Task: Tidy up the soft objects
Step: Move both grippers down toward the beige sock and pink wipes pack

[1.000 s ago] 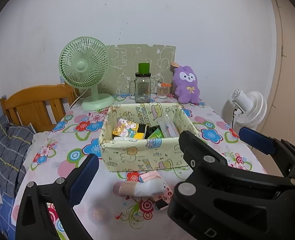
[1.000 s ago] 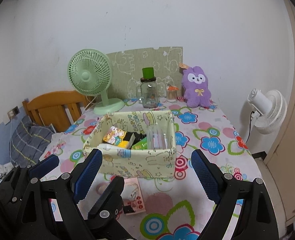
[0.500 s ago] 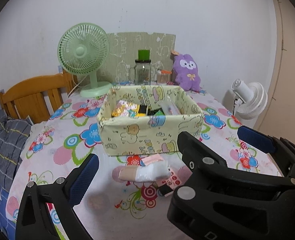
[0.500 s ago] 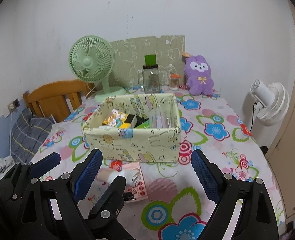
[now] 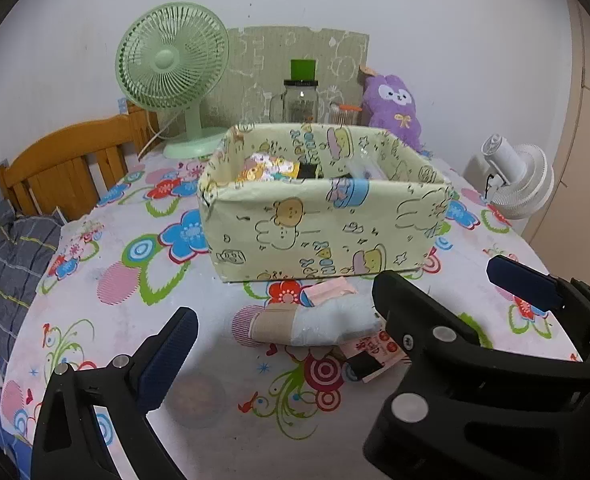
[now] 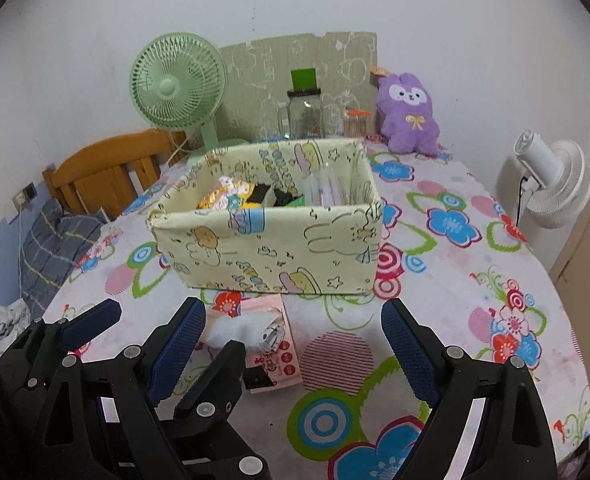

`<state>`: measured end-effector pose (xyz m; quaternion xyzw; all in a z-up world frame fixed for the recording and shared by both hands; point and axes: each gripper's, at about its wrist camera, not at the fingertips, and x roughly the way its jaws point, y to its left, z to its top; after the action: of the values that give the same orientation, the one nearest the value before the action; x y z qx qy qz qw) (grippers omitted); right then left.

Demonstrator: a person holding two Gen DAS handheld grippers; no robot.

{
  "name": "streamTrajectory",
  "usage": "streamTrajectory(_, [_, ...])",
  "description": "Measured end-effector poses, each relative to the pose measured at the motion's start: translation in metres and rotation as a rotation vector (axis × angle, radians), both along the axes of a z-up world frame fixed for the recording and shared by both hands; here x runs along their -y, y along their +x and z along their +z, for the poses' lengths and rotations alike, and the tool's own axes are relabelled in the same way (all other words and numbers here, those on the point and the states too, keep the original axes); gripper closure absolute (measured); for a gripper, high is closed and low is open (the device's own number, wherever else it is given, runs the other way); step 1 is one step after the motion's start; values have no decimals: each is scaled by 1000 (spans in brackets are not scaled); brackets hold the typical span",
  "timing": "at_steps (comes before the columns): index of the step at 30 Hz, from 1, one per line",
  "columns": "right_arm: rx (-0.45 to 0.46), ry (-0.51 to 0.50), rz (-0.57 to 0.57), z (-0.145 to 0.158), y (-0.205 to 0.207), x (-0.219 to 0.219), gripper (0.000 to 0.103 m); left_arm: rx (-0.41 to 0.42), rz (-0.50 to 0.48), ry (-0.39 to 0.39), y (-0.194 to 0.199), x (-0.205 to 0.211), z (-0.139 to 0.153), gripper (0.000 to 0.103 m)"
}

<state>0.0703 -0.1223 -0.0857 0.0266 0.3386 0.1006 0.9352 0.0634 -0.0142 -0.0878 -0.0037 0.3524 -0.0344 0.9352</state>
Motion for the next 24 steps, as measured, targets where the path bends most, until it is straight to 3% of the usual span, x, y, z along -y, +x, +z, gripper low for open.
streamTrajectory(6, [-47, -8, 12, -13, 10, -3, 20, -39, 13, 1, 10, -6, -13, 1])
streamTrajectory(24, [-115, 5, -34, -35, 33, 13, 20, -112, -20, -9, 39, 9, -35, 1])
